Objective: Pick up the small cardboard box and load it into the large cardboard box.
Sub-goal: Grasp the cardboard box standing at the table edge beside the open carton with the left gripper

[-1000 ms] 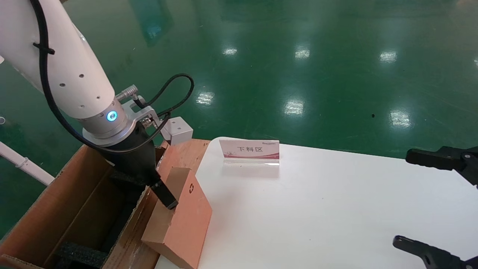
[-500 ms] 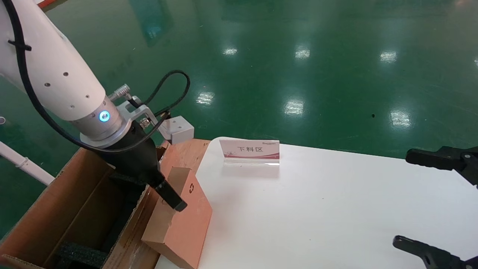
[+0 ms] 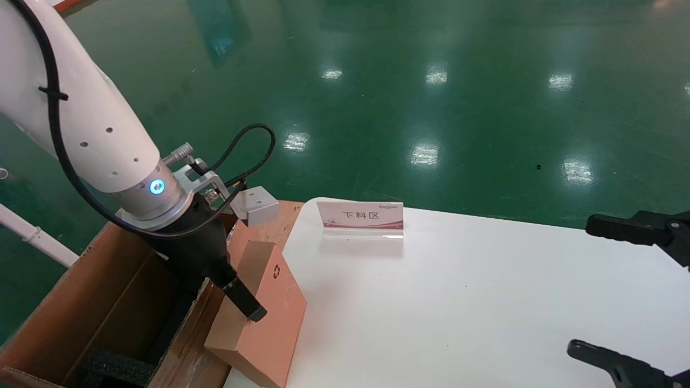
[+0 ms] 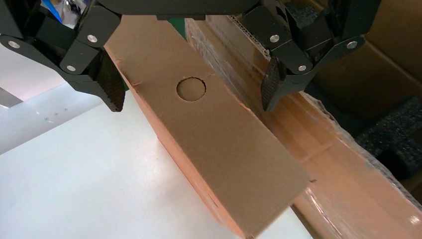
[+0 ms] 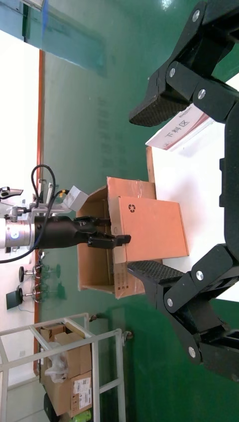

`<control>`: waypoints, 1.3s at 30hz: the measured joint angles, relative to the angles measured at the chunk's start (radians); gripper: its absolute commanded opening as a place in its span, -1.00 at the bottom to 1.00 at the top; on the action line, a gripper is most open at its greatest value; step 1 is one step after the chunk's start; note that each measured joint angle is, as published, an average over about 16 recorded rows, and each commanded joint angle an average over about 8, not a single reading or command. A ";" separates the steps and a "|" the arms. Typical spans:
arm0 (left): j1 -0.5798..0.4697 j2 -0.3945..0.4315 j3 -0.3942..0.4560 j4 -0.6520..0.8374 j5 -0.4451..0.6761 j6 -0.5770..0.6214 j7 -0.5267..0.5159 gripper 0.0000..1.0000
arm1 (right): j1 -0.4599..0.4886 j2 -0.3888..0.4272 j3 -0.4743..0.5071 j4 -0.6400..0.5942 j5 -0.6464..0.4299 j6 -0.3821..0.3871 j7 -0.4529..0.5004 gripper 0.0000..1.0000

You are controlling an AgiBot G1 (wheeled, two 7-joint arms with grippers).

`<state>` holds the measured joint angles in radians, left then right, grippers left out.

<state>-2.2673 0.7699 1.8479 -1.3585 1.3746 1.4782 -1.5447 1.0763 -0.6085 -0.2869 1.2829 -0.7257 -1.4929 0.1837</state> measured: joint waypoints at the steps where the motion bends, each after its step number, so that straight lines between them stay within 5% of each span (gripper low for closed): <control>1: 0.003 0.000 0.002 0.000 0.000 -0.001 0.000 1.00 | 0.000 0.000 0.000 0.000 0.000 0.000 0.000 1.00; 10: 0.020 -0.003 0.011 0.000 -0.004 -0.011 0.005 0.98 | 0.000 0.000 0.000 0.000 0.000 0.000 0.000 1.00; 18: 0.022 -0.004 0.012 0.001 -0.005 -0.013 0.007 -1.00 | 0.000 0.000 0.000 0.000 0.001 0.001 0.000 1.00; 20: 0.022 -0.004 0.012 0.001 -0.005 -0.013 0.007 -1.00 | 0.000 0.000 0.000 0.000 0.001 0.001 0.000 0.87; 27: 0.021 -0.003 0.011 0.001 -0.005 -0.012 0.007 -1.00 | 0.000 0.000 0.000 0.000 0.001 0.001 0.000 -0.88; 28: 0.021 -0.003 0.011 0.001 -0.005 -0.012 0.007 -1.00 | 0.000 0.000 0.000 0.000 0.001 0.001 0.000 -1.00; 39: 0.021 -0.003 0.010 0.001 -0.005 -0.011 0.007 -1.00 | 0.000 0.000 0.000 0.000 0.001 0.001 0.000 -1.00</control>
<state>-2.2465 0.7672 1.8578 -1.3578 1.3700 1.4676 -1.5382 1.0761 -0.6081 -0.2873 1.2825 -0.7250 -1.4923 0.1835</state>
